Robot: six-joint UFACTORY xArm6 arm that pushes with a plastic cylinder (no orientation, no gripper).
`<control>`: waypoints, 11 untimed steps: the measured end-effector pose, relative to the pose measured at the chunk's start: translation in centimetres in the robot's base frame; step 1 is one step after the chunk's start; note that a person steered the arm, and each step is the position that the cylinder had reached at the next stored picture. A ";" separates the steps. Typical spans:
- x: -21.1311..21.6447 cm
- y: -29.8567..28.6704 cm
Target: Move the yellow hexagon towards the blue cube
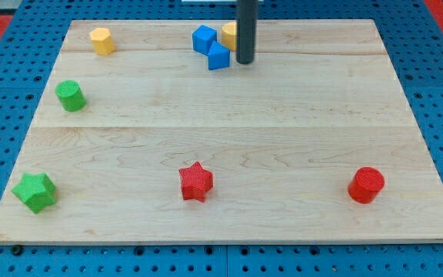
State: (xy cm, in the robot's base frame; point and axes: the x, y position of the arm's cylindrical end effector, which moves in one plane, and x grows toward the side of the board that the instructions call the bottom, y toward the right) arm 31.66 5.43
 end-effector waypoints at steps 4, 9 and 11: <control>4.2 -16.8; -6.0 -32.3; -6.0 -22.2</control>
State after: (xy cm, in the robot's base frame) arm 25.66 -16.77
